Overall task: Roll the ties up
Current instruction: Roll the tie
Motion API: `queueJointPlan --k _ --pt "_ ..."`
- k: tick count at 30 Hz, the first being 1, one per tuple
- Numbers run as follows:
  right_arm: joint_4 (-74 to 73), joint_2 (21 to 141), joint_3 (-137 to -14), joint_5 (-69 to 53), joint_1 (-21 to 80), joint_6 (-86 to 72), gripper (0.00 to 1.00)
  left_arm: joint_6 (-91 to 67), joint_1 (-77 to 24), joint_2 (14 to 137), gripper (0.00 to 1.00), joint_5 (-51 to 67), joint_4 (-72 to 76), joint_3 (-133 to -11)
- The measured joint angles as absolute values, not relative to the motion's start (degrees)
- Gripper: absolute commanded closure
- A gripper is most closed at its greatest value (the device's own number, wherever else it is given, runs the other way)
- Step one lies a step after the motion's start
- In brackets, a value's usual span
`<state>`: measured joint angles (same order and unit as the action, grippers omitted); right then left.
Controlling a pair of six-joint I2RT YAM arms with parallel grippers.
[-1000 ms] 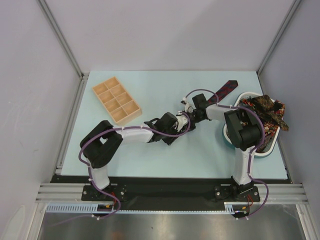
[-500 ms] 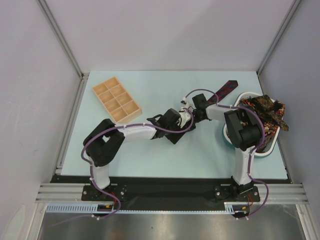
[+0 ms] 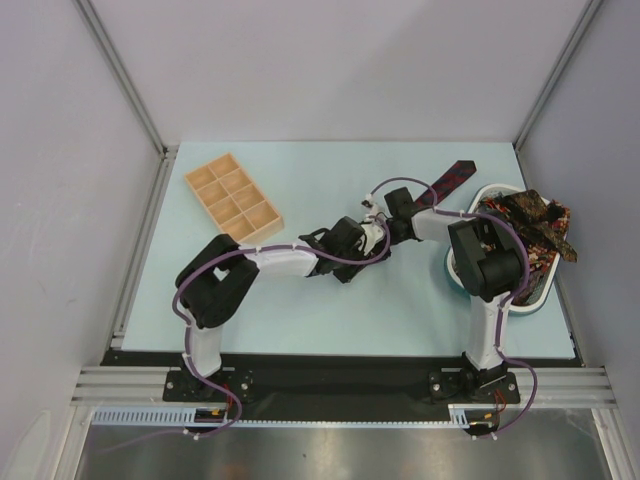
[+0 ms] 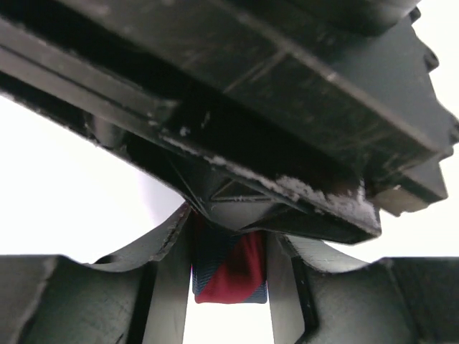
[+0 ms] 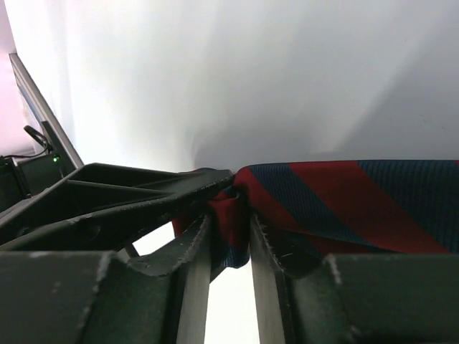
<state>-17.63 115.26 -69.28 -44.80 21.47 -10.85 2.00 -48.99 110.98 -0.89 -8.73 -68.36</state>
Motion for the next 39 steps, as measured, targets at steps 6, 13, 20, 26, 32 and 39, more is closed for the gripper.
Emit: queueJointPlan --k 6,13,20,26,32,39 --pt "-12.97 112.97 -65.41 -44.69 20.38 -13.43 0.6 2.0 -48.95 110.8 0.6 -0.91 -8.25 -67.94" --pt "-6.83 107.79 -59.53 -42.54 16.8 -17.08 0.59 1.98 -48.88 110.78 0.61 -0.89 -8.27 -67.94" --pt "-2.87 95.57 -51.18 -31.81 14.2 -18.48 0.6 1.63 -48.69 110.78 0.62 -0.86 -8.54 -68.05" --pt "4.25 78.13 -39.33 -20.84 15.22 -19.92 0.6 1.34 -48.56 111.09 0.62 -0.84 -10.04 -69.01" --pt "3.31 59.61 -31.22 -7.75 23.03 -19.11 0.6 1.3 -48.45 111.46 0.62 -0.71 -11.2 -69.89" --pt "-1.48 41.19 -28.47 12.97 43.31 -15.88 0.6 1.3 -48.03 111.74 0.63 0.62 -12.03 -70.52"
